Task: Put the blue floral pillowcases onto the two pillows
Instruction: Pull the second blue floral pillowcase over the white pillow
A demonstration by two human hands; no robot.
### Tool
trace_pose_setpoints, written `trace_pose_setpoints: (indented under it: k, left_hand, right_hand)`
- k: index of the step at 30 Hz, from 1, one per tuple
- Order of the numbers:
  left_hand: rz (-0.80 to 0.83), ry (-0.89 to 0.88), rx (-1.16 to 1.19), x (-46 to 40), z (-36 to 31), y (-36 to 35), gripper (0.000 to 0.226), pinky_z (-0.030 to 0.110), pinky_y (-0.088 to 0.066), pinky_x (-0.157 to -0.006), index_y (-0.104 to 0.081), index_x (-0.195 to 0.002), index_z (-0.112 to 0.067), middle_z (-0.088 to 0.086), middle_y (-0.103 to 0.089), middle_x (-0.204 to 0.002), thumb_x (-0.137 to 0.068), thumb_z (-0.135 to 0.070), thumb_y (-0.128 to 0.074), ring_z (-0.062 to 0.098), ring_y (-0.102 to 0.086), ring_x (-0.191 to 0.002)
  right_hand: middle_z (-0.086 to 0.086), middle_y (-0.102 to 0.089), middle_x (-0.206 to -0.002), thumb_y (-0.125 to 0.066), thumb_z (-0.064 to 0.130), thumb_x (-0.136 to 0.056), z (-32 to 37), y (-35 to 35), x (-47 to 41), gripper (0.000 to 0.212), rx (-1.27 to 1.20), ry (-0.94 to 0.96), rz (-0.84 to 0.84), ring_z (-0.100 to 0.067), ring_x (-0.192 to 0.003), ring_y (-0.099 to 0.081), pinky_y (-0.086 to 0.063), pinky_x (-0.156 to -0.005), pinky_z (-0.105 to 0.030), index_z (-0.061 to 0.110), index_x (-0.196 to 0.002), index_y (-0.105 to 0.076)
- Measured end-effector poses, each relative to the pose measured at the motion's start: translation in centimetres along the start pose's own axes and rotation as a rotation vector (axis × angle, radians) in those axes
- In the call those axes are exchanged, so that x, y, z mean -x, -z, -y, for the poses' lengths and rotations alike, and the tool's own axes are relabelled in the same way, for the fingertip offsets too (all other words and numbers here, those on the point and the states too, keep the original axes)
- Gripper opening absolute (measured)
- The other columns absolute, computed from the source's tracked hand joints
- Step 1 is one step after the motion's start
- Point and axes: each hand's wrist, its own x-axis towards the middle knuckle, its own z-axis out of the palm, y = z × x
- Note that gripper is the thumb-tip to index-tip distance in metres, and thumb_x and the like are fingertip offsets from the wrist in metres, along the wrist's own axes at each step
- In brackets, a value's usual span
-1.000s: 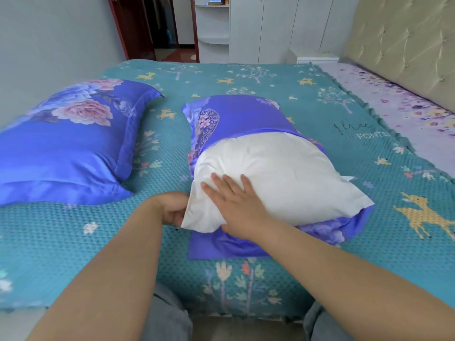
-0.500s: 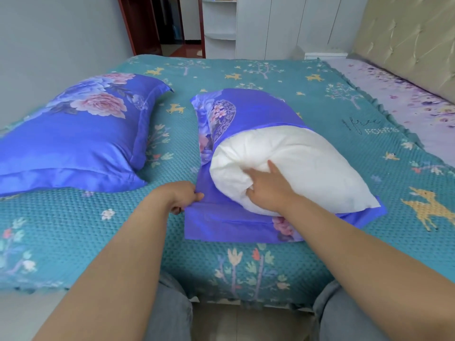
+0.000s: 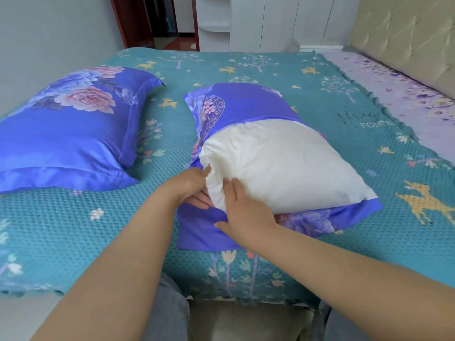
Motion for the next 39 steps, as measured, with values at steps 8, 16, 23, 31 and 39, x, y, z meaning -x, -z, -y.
trace_pose_setpoints:
  k: [8,16,23,31,39]
  left_hand:
    - [-0.124,-0.264,0.092,-1.3,-0.7,-1.0,0.022,0.026,-0.052,-0.073,-0.058,-0.086,-0.010,0.004,-0.070,-0.083,-0.098,-0.021,-0.044,0.004,-0.067,-0.067]
    - [-0.124,-0.156,-0.974,-4.5,1.6,-5.0,0.073,0.038,-0.039,-0.101,-0.012,-0.150,-0.019,0.013,-0.045,-0.141,-0.093,-0.050,-0.046,0.030,-0.047,-0.126]
    - [-0.421,-0.333,-1.263,-7.3,1.5,-6.6,0.042,0.037,-0.039,-0.094,-0.056,-0.125,-0.013,0.011,-0.043,-0.134,-0.098,-0.040,-0.038,0.029,-0.040,-0.122]
    - [-0.449,-0.377,-1.092,-11.4,0.9,-5.4,0.063,0.037,-0.042,-0.068,-0.013,-0.148,-0.013,0.002,-0.007,-0.158,-0.097,-0.029,-0.046,0.034,-0.059,-0.103]
    - [-0.484,-0.229,-1.083,-13.3,1.1,-4.8,0.065,0.037,-0.040,-0.069,-0.006,-0.151,-0.014,0.000,-0.017,-0.154,-0.099,-0.038,-0.038,0.032,-0.052,-0.118]
  right_hand:
    - [-0.003,-0.050,-0.137,-0.053,0.031,-0.091,-4.1,1.3,-4.0,0.052,-0.230,-0.037,-0.275,-0.030,-0.113,-0.055,-0.044,-0.087,-0.036,0.014,-0.138,-0.042]
    - [-0.009,-0.062,-0.122,-0.050,0.039,-0.091,-6.5,5.8,-5.9,0.041,-0.411,-0.143,-0.458,-0.030,-0.112,-0.054,-0.040,-0.086,-0.034,0.015,-0.124,-0.056]
    - [-0.007,-0.066,-0.107,-0.049,0.039,-0.093,-9.6,7.0,-7.4,0.025,-0.607,-0.290,-0.399,-0.031,-0.103,-0.057,-0.041,-0.078,-0.033,0.018,-0.104,-0.059]
    - [-0.004,-0.065,-0.112,-0.049,0.036,-0.094,-10.3,6.7,-9.0,0.029,-0.629,-0.276,-0.405,-0.028,-0.106,-0.056,-0.042,-0.082,-0.032,0.015,-0.111,-0.059]
    - [-0.005,-0.065,-0.111,-0.046,0.033,-0.096,-10.7,6.8,-9.5,0.026,-0.598,-0.299,-0.455,-0.029,-0.104,-0.056,-0.037,-0.074,-0.029,0.018,-0.113,-0.058]
